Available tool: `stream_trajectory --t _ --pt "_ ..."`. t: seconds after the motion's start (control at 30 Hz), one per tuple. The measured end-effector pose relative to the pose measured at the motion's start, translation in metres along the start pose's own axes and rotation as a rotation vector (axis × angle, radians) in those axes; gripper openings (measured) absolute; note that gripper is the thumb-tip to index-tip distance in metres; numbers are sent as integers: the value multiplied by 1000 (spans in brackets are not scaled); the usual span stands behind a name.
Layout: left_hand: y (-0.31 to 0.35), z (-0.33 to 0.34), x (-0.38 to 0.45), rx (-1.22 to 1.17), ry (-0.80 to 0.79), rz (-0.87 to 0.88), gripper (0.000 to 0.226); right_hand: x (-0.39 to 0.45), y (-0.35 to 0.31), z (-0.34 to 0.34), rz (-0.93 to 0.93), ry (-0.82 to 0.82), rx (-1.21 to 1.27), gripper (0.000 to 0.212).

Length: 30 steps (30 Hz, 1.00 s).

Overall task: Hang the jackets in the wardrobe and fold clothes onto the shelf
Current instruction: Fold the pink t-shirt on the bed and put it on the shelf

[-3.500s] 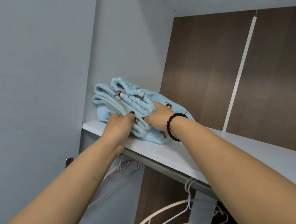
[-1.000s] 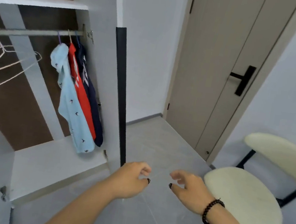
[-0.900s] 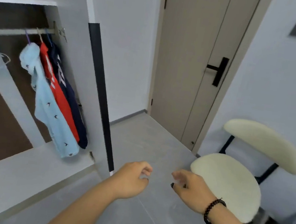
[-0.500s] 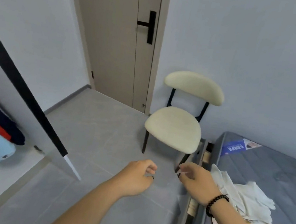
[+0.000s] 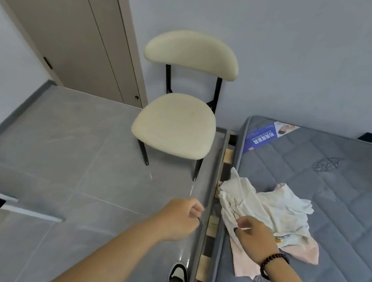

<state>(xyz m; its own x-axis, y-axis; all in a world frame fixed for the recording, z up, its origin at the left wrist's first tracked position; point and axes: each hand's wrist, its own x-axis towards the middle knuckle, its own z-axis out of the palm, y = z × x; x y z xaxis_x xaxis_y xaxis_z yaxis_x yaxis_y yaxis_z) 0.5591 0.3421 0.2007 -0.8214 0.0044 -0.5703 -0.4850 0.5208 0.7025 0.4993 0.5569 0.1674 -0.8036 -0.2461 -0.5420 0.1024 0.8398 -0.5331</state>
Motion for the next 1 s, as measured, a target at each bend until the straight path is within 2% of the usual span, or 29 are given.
stream_trajectory --t 0.2,0.43,0.53,0.63,0.73,0.87,1.0 --pt "16 19 96 -33 -29 -68 32 100 50 -10 135 5 32 29" --pt "4 26 148 -25 -68 -140 32 170 87 18 238 -17 -21 42" --pt "-3 28 156 -23 -68 -170 30 181 102 32 227 -37 -72 37" --pt "-5 24 160 -27 -73 -187 30 182 109 33 248 -9 -184 14" --pt "2 15 157 -23 -86 -190 31 173 109 23 217 56 -273 24" --pt "22 -2 149 10 -90 -153 32 152 93 0 164 167 -41 26" --pt "48 -22 139 1 -61 -101 29 130 53 -32 6 277 170 24"
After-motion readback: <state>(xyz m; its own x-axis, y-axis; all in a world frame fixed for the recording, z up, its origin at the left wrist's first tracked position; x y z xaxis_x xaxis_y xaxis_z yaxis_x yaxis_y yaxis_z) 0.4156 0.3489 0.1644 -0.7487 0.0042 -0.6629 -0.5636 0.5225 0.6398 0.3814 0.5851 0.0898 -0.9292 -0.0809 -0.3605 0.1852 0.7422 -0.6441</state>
